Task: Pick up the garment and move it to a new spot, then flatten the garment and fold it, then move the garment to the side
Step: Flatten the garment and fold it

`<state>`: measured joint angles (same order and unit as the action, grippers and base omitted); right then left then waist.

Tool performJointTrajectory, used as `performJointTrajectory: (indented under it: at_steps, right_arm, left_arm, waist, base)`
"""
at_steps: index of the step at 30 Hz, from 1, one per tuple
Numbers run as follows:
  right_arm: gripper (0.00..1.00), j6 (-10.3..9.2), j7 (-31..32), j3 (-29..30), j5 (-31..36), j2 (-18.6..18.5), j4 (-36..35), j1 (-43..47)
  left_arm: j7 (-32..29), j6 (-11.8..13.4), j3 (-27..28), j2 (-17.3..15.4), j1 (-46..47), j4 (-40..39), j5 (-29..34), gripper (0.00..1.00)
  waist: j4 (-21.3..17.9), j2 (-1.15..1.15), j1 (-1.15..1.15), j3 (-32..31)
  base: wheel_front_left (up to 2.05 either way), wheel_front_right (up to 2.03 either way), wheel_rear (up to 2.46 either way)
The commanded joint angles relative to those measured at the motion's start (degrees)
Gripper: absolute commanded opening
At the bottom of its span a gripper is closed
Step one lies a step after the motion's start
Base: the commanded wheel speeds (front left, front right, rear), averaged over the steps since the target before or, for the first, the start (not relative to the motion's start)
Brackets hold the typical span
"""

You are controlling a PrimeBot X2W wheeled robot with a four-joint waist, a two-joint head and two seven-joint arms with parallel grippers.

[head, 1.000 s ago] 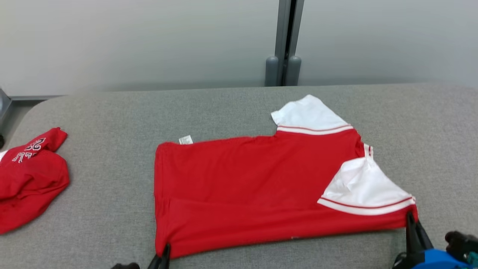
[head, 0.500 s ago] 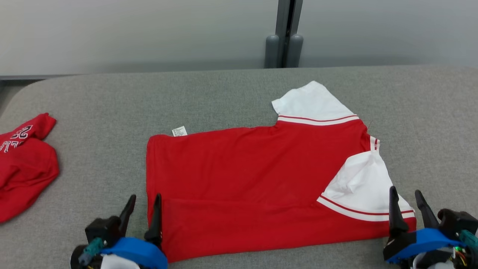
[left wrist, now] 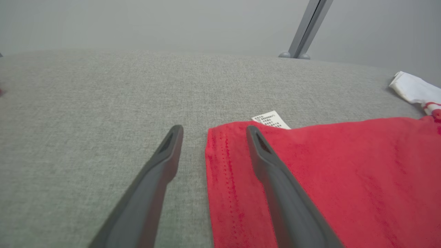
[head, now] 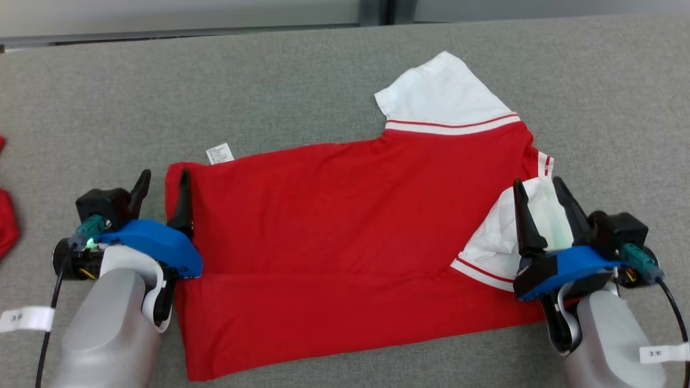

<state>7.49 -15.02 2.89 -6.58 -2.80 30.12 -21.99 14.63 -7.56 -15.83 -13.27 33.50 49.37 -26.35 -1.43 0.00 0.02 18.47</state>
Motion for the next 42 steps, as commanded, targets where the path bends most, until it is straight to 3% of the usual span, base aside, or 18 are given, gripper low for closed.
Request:
performJointTrajectory:
  at_steps: [1, 8, 9, 10, 11, 17, 24, 33, 40, 41, 42]
  right_arm:
    - [1.00, 0.00, -0.2, -0.5, 0.4, -0.2, 0.2, -2.2]
    - [1.00, 0.00, 0.6, -0.5, 3.6, -0.2, 2.9, -10.1]
    - [1.00, 0.00, 1.4, -0.3, 4.1, -0.2, 3.4, -11.6]
    - [1.00, 0.00, 2.7, -0.1, 4.8, -0.2, 4.1, -13.1]
    - [1.00, 0.00, 3.6, 0.3, 5.1, -0.2, 4.5, -14.8]
    - [1.00, 0.00, 13.2, 3.3, 9.4, -1.0, 7.8, -25.7]
    - [1.00, 0.00, 25.4, 7.5, 12.9, -5.1, 11.7, -35.4]
    - [1.00, -0.01, 38.0, 11.1, 16.8, -8.9, 13.4, -39.4]
    - [1.00, 0.00, 42.4, 14.0, 18.5, -7.7, 12.1, -38.4]
    - [0.97, 0.00, 42.8, 14.3, 18.9, -7.5, 11.8, -38.1]
    - [0.68, 0.00, 42.8, 14.3, 19.4, -7.4, 11.5, -37.9]
  left_arm:
    - [-0.4, 0.1, -1.7, -0.3, 2.3, 1.2, -1.5, 1.00]
    - [-0.6, 0.2, -7.3, -1.9, 5.6, 5.5, -6.7, 1.00]
    - [-0.4, 0.2, -8.0, -2.0, 6.0, 5.8, -7.2, 0.68]
    - [-0.2, 0.2, -8.6, -2.1, 6.3, 6.0, -7.6, 0.24]
    - [-0.1, 0.2, -9.1, -2.1, 6.6, 5.9, -8.1, 0.00]
    - [0.4, 0.2, -13.5, -1.6, 7.5, 2.9, -9.7, 0.00]
    - [0.5, 0.2, -18.0, -0.3, 8.5, -5.6, -10.4, 0.00]
    - [0.6, 0.2, -23.3, 1.2, 9.2, -11.9, -12.5, 0.00]
    - [0.6, 0.2, -24.8, 0.6, 9.3, -14.2, -13.8, 0.00]
    - [0.6, 0.2, -24.8, 0.5, 9.3, -14.4, -13.9, 0.00]
    - [0.6, 0.2, -24.8, 0.3, 9.3, -14.4, -13.9, 0.00]
  waist:
    - [-0.3, 0.00, -0.02, 0.9]
    - [-0.9, 0.00, -0.02, 3.9]
    - [-0.8, 0.00, -0.02, 4.3]
    - [-0.6, 0.00, -0.02, 4.6]
    - [-0.4, 0.00, -0.02, 4.9]
    - [2.9, 0.00, -0.02, 6.9]
    - [9.4, 0.00, -0.02, 9.6]
    - [15.7, 0.00, -0.02, 12.9]
    - [17.4, 0.00, -0.02, 14.7]
    - [17.4, 0.00, -0.02, 14.8]
    - [17.4, 0.00, -0.02, 14.9]
  base:
    - [0.00, 0.00, 0.00]
    - [0.00, 0.00, 0.00]
    - [0.00, 0.00, 0.00]
    - [0.00, 0.00, 0.00]
    - [0.00, 0.00, 0.00]
    - [0.00, 0.00, 0.00]
    - [0.00, 0.00, 0.00]
    - [0.00, 0.00, 0.00]
    - [0.00, 0.00, 0.00]
    - [0.00, 0.00, 0.00]
    - [0.00, 0.00, 0.00]
